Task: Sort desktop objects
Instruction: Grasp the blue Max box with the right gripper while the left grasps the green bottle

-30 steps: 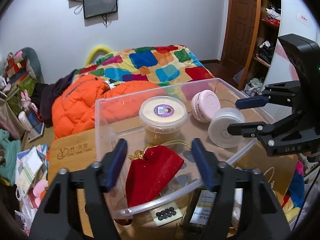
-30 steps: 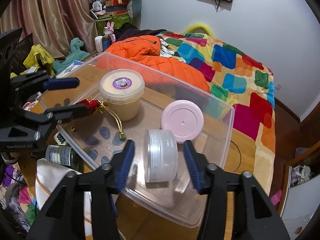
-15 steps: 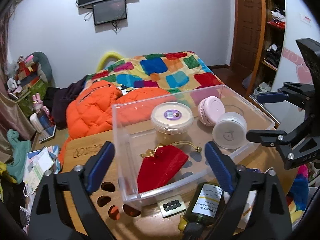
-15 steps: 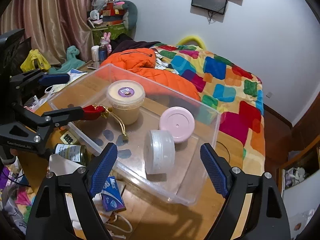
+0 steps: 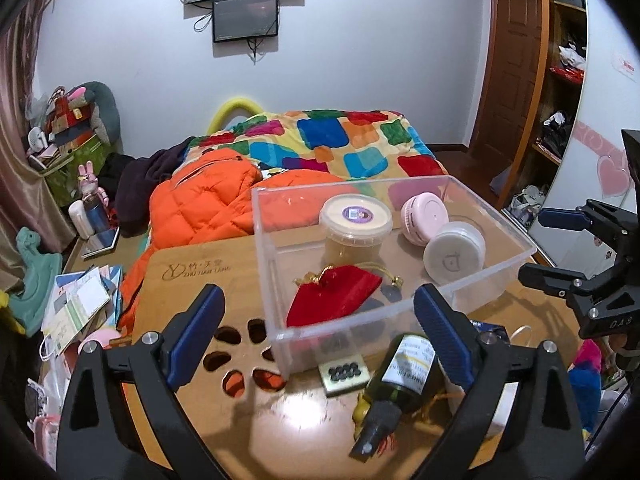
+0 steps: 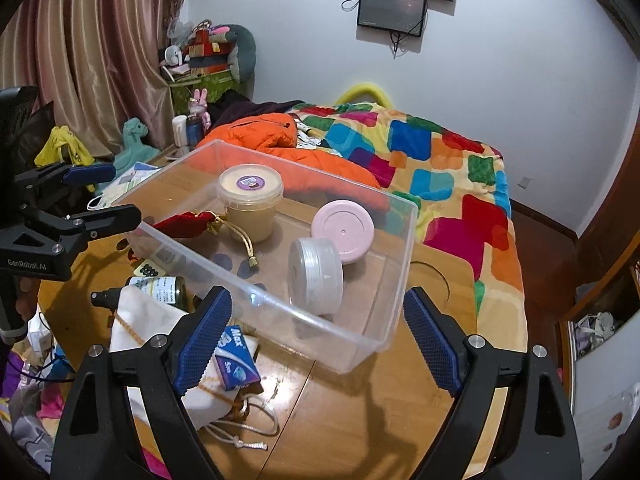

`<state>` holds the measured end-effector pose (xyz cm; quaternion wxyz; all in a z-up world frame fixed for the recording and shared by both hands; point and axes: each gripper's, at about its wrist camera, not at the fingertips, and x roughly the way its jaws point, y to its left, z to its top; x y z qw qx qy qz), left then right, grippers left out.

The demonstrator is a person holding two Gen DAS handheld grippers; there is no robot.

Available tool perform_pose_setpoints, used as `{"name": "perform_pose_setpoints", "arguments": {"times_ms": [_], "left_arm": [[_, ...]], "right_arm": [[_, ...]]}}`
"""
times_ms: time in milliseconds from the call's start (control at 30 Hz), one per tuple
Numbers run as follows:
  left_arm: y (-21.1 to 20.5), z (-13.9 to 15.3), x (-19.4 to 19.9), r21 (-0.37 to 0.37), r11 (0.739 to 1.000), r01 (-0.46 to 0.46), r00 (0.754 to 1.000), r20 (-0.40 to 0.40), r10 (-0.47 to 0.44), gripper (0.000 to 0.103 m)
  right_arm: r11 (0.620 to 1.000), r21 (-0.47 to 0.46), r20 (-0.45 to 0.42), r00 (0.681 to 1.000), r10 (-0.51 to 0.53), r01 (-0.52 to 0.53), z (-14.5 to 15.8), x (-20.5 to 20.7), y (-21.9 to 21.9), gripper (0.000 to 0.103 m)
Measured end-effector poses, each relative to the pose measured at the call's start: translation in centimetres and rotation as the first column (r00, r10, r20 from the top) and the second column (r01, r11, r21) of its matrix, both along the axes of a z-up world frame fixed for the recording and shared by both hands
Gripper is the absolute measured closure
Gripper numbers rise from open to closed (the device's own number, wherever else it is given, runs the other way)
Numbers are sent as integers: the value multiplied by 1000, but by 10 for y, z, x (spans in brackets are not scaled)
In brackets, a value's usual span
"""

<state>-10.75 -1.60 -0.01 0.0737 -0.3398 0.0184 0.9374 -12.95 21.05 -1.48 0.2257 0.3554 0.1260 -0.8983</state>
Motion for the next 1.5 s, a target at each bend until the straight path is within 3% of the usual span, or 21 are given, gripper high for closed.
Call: {"name": "perform_pose_setpoints", "arguments": {"times_ms": [467,533,800,1133,1367,1433,1500], "left_arm": [[-8,-16,21,17,1000,-4,1000,23,4,6],[-7,-21,22,16,1000,1,999,34,-2,6],[-3,-32,22,32,999,25,998,48,-27,6],[10,-44,19,20,997,77,995,68,-78,6],[21,-46,20,-21,994,103,993,53,-102,7],[23,-46,20,-28,993,114,992,51,-112,9],[26,-48,20,-35,991,127,991,57,-125,17]], "right_arm": [[996,-54,17,997,76,-75,-20,18,-5,18],[995,-44,4,996,93,-93,-21,21,-8,21],[989,-46,49,988,144,-142,-35,22,-13,53],[980,-87,149,970,191,-179,-56,14,-14,57],[970,-143,196,955,224,-198,-61,7,-15,67],[968,-152,209,951,229,-199,-62,6,-15,67],[966,-165,227,945,234,-200,-63,3,-14,68]]}}
